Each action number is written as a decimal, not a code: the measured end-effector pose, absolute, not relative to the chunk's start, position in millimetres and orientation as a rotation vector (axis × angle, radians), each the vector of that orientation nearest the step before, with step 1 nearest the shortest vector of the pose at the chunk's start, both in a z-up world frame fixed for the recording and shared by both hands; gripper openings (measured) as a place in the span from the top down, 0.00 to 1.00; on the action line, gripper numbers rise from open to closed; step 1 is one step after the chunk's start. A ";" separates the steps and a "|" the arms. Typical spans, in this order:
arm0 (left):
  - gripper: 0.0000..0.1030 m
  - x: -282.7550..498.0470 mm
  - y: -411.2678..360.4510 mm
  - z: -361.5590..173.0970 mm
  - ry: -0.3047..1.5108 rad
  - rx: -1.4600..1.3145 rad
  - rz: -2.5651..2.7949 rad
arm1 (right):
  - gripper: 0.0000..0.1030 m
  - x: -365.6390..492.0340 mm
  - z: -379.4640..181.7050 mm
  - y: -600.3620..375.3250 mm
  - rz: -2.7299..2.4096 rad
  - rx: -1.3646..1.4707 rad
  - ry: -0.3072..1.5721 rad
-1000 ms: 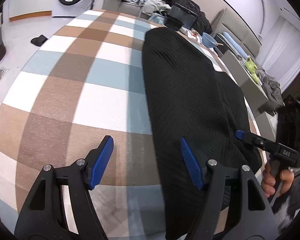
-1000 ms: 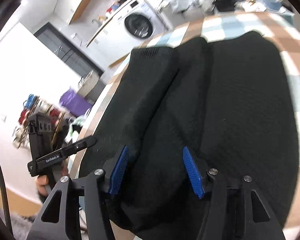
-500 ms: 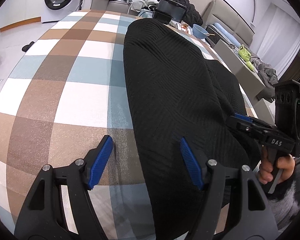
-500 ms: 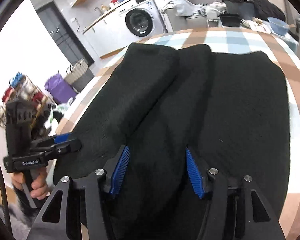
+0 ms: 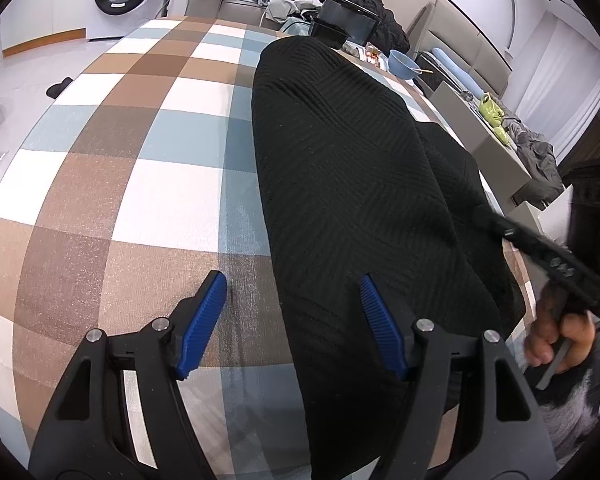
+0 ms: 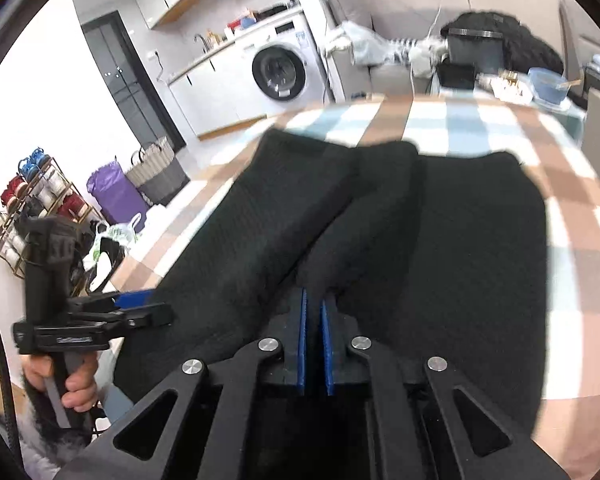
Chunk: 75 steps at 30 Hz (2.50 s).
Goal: Fold small clothes
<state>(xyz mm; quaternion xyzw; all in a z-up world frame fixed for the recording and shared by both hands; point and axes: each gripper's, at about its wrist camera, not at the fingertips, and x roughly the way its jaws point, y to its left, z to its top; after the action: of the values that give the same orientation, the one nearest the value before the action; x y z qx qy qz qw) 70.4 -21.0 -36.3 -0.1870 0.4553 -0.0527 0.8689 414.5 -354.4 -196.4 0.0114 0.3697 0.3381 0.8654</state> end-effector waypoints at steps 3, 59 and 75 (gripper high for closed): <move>0.35 70.6 -20.2 -36.2 0.951 -0.393 -0.103 | 0.99 405.7 -179.6 -382.9 0.652 0.021 0.728; 0.93 143.9 -181.7 53.4 0.819 -0.196 -0.381 | 0.95 381.4 -172.4 -429.6 0.648 0.201 0.676; 0.30 143.8 -191.2 11.9 0.864 -0.249 -0.425 | 0.69 421.0 -209.7 -466.2 0.580 0.346 0.838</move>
<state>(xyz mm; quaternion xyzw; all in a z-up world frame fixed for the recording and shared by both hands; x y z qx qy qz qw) 143.8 -191.2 11.9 -0.1192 0.4146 -0.2038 0.8788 421.0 -466.2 -209.7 0.1648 0.3990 0.2763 0.8586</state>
